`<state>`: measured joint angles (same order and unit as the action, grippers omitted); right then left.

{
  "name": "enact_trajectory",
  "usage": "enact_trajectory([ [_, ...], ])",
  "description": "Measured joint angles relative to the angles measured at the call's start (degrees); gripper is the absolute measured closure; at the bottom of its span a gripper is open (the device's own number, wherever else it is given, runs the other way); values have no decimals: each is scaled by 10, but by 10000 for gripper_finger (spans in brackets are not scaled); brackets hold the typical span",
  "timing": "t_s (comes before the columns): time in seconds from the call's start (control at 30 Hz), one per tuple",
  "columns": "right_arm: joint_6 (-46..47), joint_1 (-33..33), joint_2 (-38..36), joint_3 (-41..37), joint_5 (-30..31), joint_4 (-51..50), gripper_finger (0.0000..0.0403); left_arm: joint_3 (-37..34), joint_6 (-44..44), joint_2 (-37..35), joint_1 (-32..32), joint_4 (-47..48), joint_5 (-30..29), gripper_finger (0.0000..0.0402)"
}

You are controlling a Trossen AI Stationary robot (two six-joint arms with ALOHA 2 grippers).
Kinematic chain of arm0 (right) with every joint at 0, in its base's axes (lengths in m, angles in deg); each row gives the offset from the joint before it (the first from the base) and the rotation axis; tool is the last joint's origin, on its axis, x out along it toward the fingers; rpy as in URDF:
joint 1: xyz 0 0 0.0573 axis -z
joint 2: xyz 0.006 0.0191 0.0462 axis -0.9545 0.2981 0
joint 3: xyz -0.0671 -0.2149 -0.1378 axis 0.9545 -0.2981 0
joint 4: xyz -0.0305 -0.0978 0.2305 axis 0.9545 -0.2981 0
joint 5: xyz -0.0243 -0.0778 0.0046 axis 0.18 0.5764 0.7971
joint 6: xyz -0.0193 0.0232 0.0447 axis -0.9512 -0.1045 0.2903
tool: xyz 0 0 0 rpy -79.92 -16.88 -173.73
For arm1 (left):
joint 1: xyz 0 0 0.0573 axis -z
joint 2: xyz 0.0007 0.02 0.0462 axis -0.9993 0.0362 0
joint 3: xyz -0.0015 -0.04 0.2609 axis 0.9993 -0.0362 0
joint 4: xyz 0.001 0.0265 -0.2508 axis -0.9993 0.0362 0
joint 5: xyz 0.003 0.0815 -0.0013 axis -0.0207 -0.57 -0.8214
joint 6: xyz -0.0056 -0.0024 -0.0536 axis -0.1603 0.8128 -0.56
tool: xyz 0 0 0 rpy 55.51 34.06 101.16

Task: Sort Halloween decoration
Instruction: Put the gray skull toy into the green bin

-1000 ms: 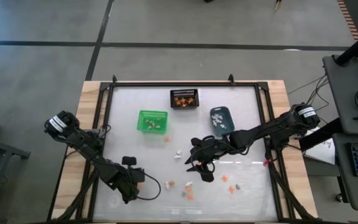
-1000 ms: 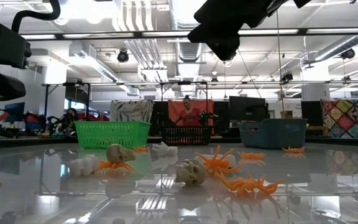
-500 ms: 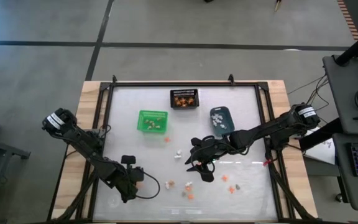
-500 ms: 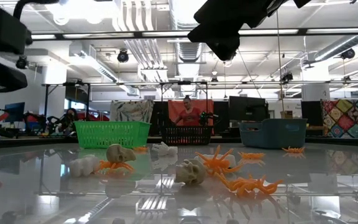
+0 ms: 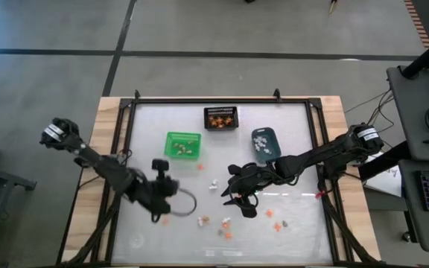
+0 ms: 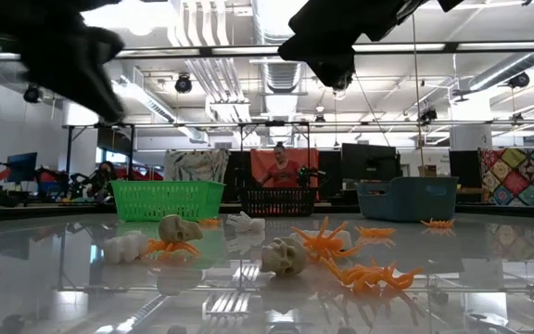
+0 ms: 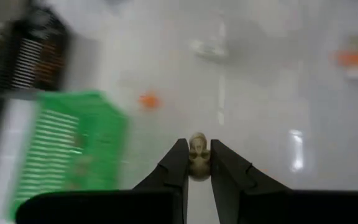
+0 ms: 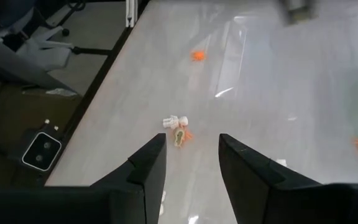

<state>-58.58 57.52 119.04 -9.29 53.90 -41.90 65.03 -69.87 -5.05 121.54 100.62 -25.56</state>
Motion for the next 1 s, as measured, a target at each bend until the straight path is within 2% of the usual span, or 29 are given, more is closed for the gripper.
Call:
enact_trajectory([
  [0.23,-11,0,0,-1,0,0,266,-21,112,-71,-183,-22,9,380],
  [0.43,-12,0,0,-5,7,0,266,-68,125,-85,-370,-93,167,380],
  [0.53,-11,0,0,-6,27,1,266,-91,117,-73,-437,-136,235,380],
  [0.7,-9,1,0,-7,31,2,266,-97,114,-55,-484,-149,249,379],
  [1.0,-2,1,0,-7,47,16,266,-83,135,-21,-488,-150,224,368],
])
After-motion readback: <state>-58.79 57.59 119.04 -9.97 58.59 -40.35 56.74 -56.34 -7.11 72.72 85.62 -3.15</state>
